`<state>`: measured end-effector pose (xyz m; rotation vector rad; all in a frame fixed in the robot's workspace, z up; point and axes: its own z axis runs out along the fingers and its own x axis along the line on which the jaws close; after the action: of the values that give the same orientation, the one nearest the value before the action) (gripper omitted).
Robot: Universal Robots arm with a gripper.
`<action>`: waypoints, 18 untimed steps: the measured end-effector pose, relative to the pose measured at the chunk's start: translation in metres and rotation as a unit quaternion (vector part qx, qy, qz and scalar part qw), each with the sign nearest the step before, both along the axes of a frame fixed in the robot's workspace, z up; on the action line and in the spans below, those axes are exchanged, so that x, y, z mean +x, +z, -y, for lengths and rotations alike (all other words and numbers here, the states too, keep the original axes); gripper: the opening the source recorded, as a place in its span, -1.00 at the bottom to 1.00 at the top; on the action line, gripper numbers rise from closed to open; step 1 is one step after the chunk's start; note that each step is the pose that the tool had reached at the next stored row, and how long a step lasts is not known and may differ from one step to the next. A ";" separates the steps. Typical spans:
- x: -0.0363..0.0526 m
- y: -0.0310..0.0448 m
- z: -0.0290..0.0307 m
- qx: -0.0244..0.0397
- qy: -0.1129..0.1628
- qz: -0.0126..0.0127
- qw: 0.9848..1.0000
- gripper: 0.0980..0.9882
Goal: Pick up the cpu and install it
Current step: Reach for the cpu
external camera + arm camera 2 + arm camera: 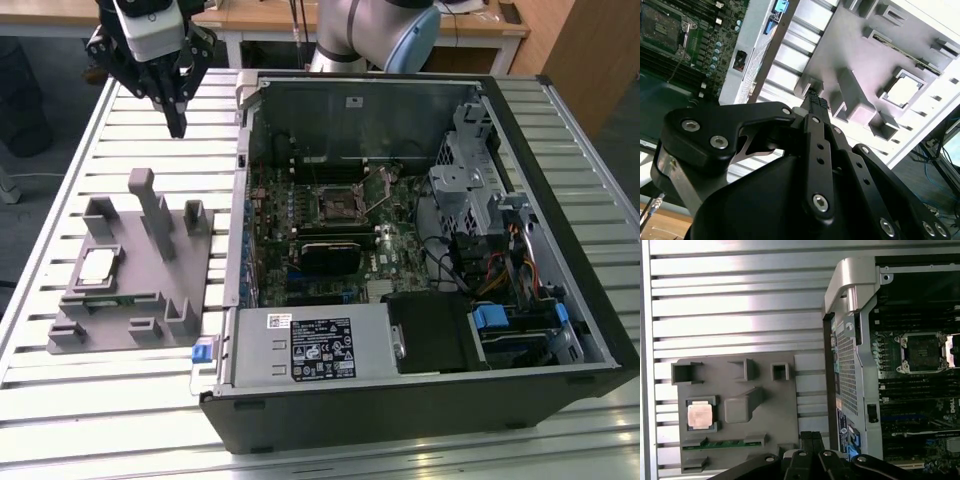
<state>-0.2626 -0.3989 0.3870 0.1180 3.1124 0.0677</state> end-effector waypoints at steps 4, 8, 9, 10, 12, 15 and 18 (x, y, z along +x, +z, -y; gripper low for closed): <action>-0.0028 -0.0001 0.0000 0.000 0.000 0.000 1.000 -0.98; -0.0056 -0.0002 0.0000 0.000 0.000 0.000 1.000 -0.98; -0.0064 -0.0002 0.0000 0.000 0.000 0.000 1.000 -0.98; -0.0071 -0.0002 0.0000 0.000 0.000 0.000 1.000 -0.98; -0.0085 -0.0003 0.0000 0.000 0.000 0.000 1.000 -0.98; -0.0106 -0.0004 0.0000 0.000 0.000 0.000 1.000 -0.98; -0.0128 -0.0004 0.0000 0.000 0.000 0.000 1.000 -0.98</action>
<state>-0.2755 -0.3989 0.3866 0.1180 3.1125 0.0676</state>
